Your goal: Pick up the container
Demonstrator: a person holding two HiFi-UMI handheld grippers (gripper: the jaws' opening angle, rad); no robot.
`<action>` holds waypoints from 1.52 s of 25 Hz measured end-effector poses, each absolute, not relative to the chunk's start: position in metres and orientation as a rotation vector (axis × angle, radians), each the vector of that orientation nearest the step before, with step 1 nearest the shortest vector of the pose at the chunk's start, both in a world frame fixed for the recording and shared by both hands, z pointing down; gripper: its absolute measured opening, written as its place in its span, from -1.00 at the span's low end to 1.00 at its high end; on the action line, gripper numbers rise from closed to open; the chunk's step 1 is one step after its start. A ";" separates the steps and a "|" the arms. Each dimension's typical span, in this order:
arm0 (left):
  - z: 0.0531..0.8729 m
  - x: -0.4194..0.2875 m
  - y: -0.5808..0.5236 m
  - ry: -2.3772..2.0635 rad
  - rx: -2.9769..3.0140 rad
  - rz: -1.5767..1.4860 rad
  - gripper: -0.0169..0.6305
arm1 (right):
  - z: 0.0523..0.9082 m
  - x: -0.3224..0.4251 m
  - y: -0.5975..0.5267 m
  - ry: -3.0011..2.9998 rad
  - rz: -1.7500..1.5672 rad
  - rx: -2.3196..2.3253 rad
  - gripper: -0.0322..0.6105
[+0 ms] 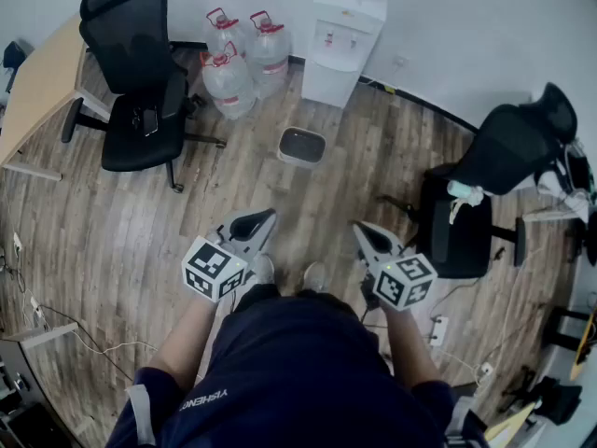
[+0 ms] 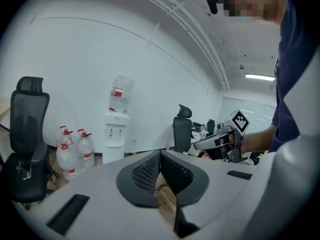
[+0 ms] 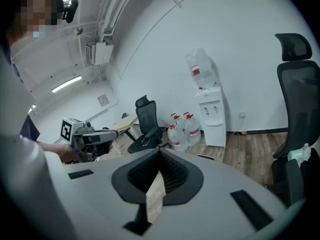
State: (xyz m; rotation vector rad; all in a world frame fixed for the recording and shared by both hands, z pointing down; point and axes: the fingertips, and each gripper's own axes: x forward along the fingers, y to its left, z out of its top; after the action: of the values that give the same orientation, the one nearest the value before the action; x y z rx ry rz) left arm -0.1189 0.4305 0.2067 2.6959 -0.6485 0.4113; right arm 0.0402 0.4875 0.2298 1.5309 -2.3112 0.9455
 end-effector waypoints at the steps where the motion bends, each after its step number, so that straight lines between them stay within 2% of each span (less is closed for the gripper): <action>1: 0.207 -0.118 0.430 -0.649 2.695 0.412 -0.87 | 0.229 0.041 0.487 -2.311 0.949 1.531 -0.85; 13: 0.212 -0.113 0.436 -0.665 2.676 0.435 -0.87 | 0.230 0.048 0.486 -2.335 1.024 1.511 -0.85; 28: 0.222 -0.062 0.469 -0.749 2.646 0.471 -0.87 | 0.237 0.120 0.515 -2.373 1.014 1.513 -0.85; 38: 0.221 -0.046 0.448 -0.802 2.631 0.500 -0.87 | 0.236 0.139 0.488 -2.413 1.012 1.472 -0.85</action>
State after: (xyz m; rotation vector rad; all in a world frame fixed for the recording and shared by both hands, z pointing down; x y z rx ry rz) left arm -0.0464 0.4479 0.2206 2.6306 -0.8017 0.4997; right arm 0.1391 0.4875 0.2362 1.4723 -2.4133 1.0123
